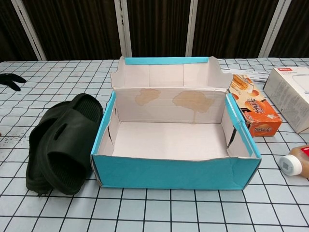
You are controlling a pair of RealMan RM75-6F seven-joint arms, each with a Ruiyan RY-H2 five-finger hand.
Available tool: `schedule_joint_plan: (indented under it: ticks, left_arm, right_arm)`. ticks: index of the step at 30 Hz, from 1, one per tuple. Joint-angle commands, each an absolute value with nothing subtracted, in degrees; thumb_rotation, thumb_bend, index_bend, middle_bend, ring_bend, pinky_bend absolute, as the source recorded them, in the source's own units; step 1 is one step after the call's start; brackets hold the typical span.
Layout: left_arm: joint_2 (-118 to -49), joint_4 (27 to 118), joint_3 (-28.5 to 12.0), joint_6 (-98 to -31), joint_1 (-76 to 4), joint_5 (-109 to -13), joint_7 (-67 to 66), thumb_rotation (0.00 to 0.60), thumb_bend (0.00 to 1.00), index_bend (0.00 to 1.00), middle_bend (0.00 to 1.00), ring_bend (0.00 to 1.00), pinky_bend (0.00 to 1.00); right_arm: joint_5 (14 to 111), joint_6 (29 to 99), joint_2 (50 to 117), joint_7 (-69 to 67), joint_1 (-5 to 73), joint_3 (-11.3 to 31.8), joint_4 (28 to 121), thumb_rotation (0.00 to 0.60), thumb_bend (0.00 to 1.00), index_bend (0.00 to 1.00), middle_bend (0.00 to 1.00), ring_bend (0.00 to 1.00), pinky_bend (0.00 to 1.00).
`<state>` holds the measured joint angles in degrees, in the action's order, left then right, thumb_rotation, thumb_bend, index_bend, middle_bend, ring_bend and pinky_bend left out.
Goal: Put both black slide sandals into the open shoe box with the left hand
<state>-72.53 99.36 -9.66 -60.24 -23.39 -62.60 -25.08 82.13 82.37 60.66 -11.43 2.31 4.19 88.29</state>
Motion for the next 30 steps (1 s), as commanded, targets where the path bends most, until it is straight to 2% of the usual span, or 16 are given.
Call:
schedule_joint_plan:
  ticks: [1,14,30]
  left_arm:
    - [-75.65,96.48,-10.27,-59.52,-25.76,-60.06,-27.66,0.600,0.19,0.02,0.12,0.02,0.11]
    - [-81.94,91.33,-10.42,-58.65,-30.63,-56.07,-30.39,0.573,0.19,0.01,0.14,0.02,0.11]
    - [-86.20,86.77,-9.15,-59.63,-32.69,-53.97,-30.56,0.574,0.19,0.02,0.20,0.02,0.11]
  right_arm:
    - [82.14,82.56,60.59,-11.73,2.17,4.23,88.18,0.600,0.23,0.24,0.25,0.26,0.21]
    - [81.79,81.41,60.86,-11.55,2.64,4.27,87.62,0.600,0.23,0.24,0.25,0.26,0.21]
    - [81.76,81.60,60.70,-11.68,2.45,4.29,87.68,0.600,0.23,0.24,0.25,0.26,0.21]
